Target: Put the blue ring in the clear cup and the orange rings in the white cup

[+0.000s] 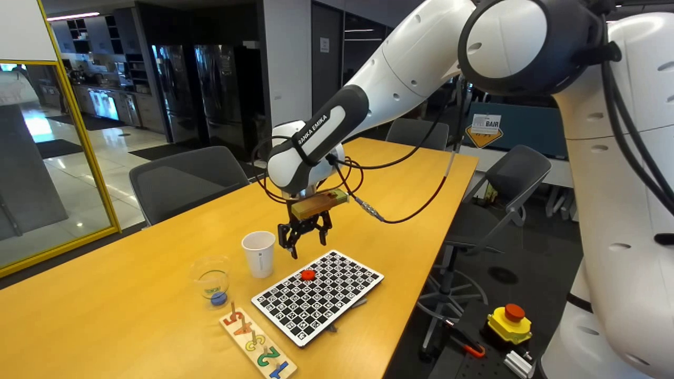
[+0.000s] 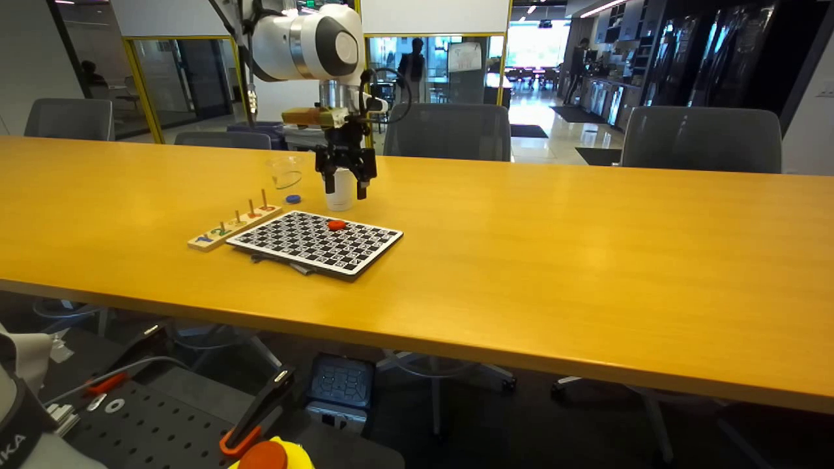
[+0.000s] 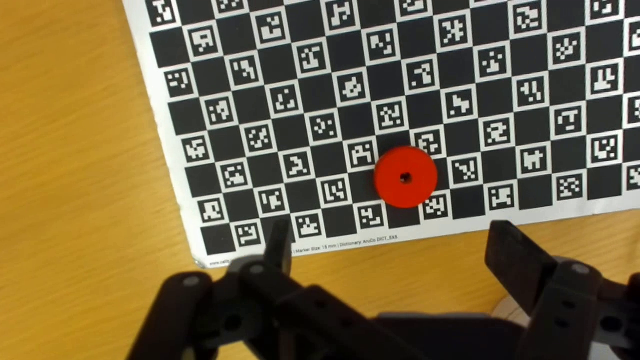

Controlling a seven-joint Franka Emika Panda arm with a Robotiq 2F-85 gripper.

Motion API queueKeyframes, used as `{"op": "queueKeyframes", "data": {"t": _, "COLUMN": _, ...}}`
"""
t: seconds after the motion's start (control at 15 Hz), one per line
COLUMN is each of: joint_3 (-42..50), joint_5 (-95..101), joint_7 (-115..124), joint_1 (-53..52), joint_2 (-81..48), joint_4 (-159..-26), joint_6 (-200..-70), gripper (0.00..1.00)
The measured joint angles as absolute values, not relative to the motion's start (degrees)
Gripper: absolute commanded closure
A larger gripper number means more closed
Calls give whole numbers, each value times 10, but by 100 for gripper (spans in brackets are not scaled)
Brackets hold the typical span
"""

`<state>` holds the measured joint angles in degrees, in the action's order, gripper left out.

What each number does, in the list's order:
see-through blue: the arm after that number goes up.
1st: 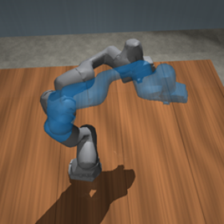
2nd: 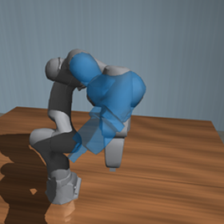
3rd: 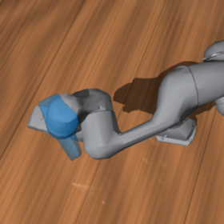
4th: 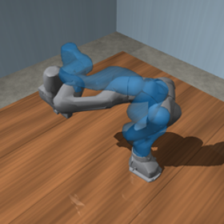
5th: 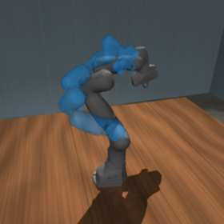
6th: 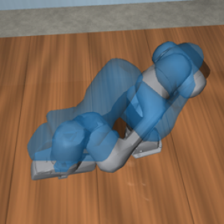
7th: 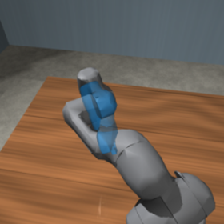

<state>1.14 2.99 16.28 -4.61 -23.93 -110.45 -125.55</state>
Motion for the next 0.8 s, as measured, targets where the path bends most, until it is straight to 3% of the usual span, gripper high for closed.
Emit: {"op": "queueKeyframes", "data": {"t": 0.8, "joint_3": -1, "joint_5": -6, "joint_7": 132, "joint_1": -43, "joint_2": -281, "joint_4": -1116, "joint_6": -1321, "gripper": 0}}
